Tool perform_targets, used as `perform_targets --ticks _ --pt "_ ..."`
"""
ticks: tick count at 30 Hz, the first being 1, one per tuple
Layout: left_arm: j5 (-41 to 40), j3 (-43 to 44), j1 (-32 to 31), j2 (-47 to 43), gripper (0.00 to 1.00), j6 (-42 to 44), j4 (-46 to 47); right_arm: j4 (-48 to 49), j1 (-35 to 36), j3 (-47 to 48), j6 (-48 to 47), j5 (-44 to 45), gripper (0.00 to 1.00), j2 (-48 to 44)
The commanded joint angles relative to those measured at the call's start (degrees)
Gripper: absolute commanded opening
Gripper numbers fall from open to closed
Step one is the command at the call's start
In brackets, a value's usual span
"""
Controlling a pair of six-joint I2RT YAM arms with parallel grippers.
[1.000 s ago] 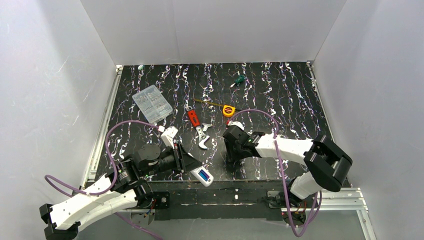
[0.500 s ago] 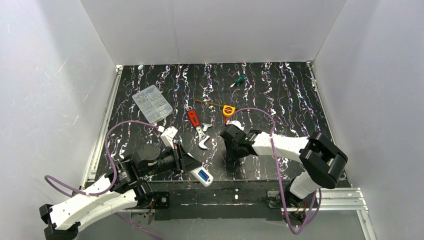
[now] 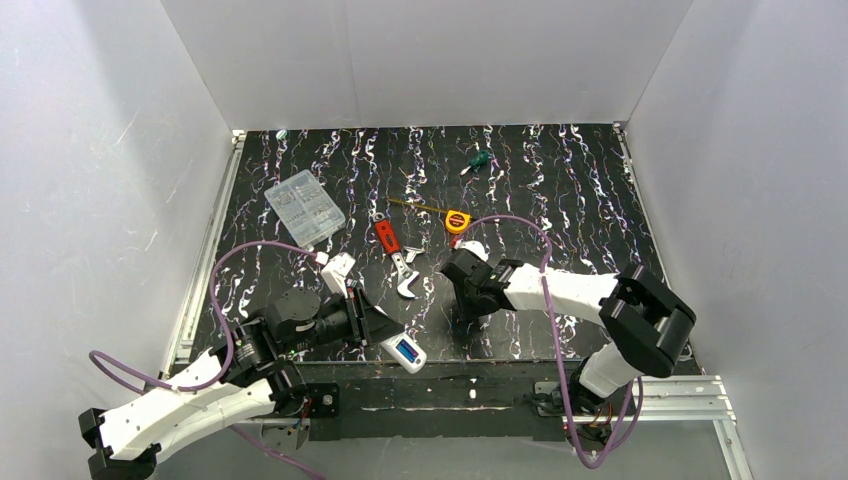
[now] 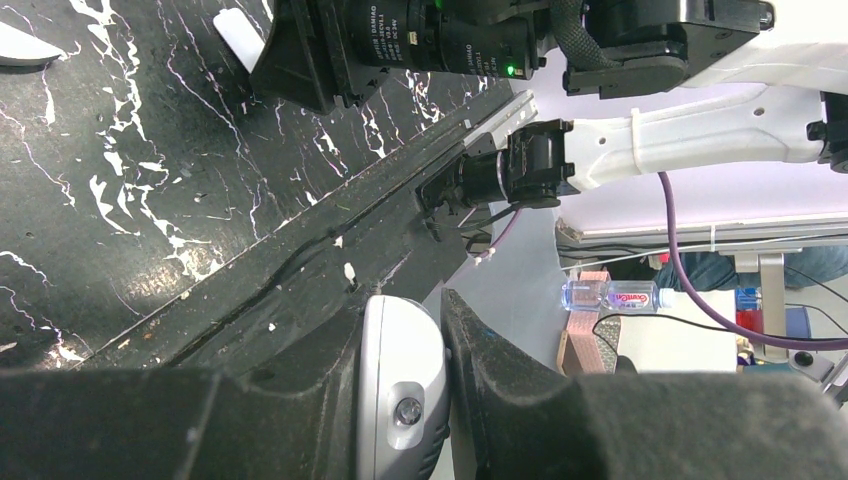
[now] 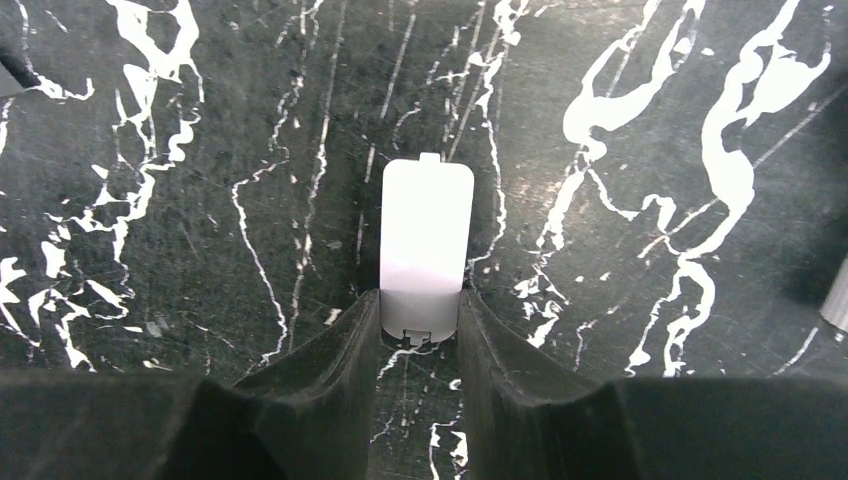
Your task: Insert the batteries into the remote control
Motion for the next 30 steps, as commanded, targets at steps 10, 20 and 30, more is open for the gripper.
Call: perform_targets --ticks 10,20,30 --pt "-7.8 -0.8 0.2 3.5 0.0 -4.3 11.0 -17.8 0.9 7.0 -21.4 -10.9 0.28 -34.1" --pt "-12.4 -1.7 0.2 6.7 0.0 -7.7 15.2 -28.2 6.3 25.3 -32.4 -26.3 0.25 -29.9" --pt "-12.1 -0.7 0.2 8.5 0.0 -11.7 17.0 -27.5 10.9 28.0 -36.4 -26.4 0.24 -24.9"
